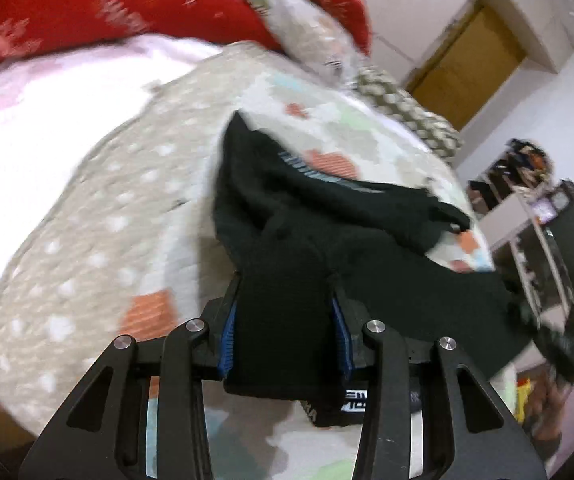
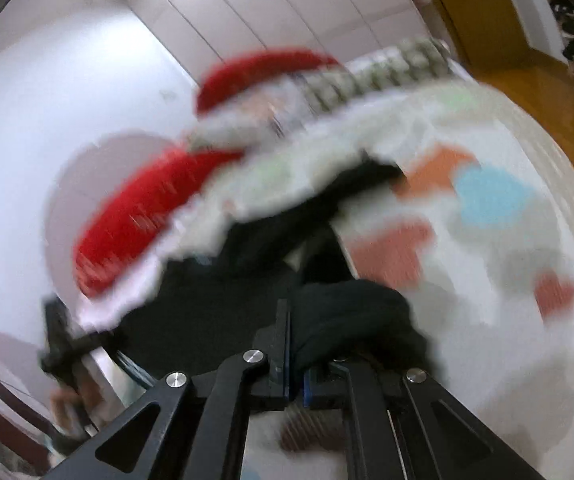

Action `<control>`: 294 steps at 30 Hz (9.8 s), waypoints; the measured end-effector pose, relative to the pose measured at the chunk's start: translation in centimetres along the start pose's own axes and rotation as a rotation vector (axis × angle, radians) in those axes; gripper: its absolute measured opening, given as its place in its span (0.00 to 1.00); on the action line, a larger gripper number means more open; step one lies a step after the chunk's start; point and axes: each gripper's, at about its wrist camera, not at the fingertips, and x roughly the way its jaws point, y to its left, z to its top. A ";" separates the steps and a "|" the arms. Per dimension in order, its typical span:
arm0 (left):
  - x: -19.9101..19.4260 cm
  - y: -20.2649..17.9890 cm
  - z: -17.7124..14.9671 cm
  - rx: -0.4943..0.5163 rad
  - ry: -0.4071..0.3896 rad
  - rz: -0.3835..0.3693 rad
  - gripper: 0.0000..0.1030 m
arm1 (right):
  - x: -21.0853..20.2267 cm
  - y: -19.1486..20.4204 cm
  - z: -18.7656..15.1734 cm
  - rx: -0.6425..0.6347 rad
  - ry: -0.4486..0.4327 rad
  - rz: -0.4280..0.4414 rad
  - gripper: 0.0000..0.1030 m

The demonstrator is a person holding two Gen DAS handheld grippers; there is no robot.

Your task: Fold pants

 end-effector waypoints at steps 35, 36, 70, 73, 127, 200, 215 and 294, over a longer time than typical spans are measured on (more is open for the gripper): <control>3.4 1.7 -3.1 -0.064 0.066 0.102 0.38 | -1.1 -0.2 -1.6 0.085 -0.004 -0.002 0.51; 3.4 1.6 -3.2 -0.067 0.066 0.102 0.38 | -0.6 0.5 -1.5 0.061 0.003 -0.002 0.51; -0.7 2.4 -5.3 -0.275 0.005 0.003 0.74 | -3.5 -9.4 -6.3 0.321 -0.084 -0.104 0.61; 0.2 2.2 -5.8 -0.302 0.016 0.002 0.74 | -2.1 -8.6 -5.7 0.246 -0.096 -0.098 0.43; 6.1 3.1 8.2 -0.085 0.016 0.034 0.77 | 16.7 -5.3 12.9 0.311 0.063 0.028 0.63; 6.8 -0.1 6.4 0.180 0.032 0.139 0.65 | 24.4 23.0 9.6 -0.470 0.206 0.315 0.11; -5.3 9.2 -1.3 -0.257 -0.124 0.175 0.67 | 23.2 26.8 -9.4 -0.394 0.523 0.333 0.23; 1.0 -2.8 -5.9 0.053 0.000 0.126 0.67 | -2.1 -6.9 -0.5 -0.234 -0.079 -0.513 0.06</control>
